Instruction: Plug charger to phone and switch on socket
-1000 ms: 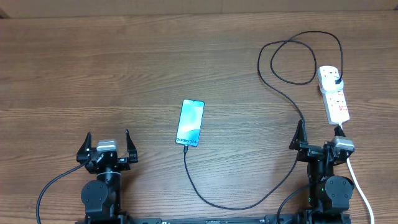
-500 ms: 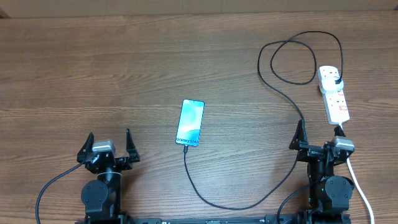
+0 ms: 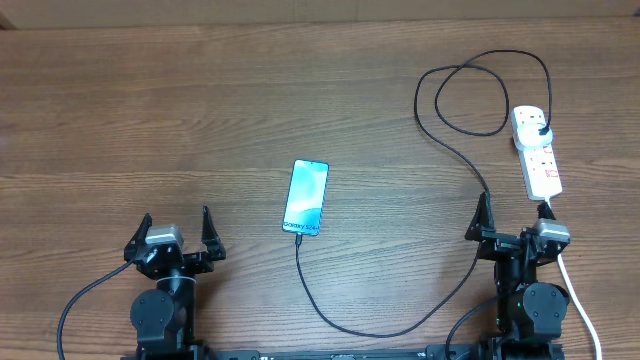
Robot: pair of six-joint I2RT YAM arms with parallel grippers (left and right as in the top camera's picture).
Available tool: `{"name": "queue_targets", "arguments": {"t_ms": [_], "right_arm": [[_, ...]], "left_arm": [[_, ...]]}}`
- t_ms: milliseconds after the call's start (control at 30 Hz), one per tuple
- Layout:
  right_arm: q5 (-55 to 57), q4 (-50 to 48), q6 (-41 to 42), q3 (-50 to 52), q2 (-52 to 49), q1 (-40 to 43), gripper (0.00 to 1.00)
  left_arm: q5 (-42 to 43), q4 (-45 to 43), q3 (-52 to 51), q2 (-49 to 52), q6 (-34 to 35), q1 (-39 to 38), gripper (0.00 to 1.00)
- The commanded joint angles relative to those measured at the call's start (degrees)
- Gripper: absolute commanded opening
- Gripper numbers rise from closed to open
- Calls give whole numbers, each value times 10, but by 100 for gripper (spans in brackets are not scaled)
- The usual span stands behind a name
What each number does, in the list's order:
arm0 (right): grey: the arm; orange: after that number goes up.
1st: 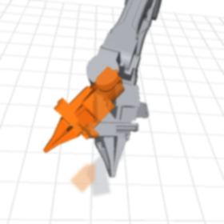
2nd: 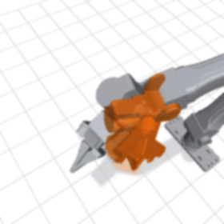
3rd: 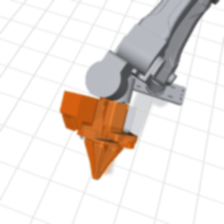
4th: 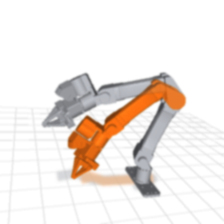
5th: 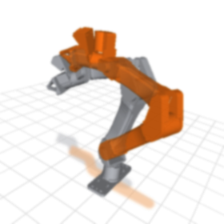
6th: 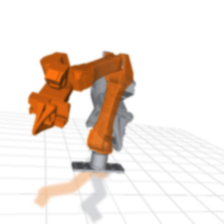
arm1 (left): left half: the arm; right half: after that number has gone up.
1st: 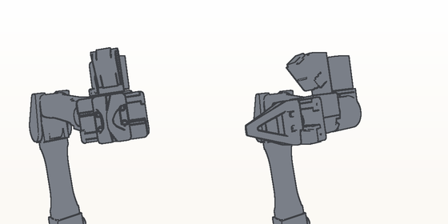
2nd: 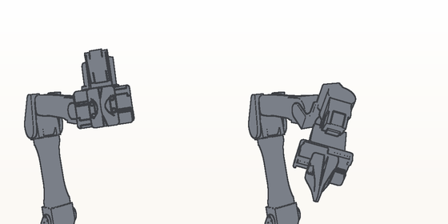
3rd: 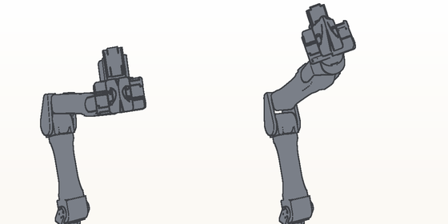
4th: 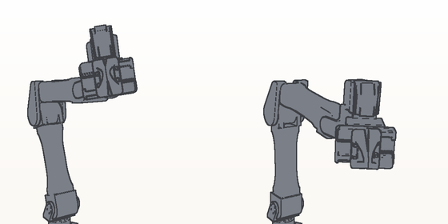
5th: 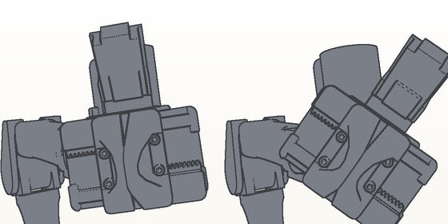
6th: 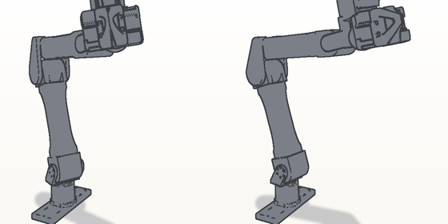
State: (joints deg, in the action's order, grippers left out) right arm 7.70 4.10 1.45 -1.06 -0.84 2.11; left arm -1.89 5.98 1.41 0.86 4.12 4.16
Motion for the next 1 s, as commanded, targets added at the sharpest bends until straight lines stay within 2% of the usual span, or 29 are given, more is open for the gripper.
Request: {"name": "queue_targets", "arguments": {"t_ms": [0,700,967], "right_arm": [[-3,-2,-5,6,7,-1,100],[-3,-2,-4,6,7,-2,100],[-3,-2,-4,6,7,-39,100]], "left_arm": [[7,-1,-4,-6,6,3,100],[7,-1,-4,-6,6,-5,100],[7,-1,-4,-6,6,-5,100]]}}
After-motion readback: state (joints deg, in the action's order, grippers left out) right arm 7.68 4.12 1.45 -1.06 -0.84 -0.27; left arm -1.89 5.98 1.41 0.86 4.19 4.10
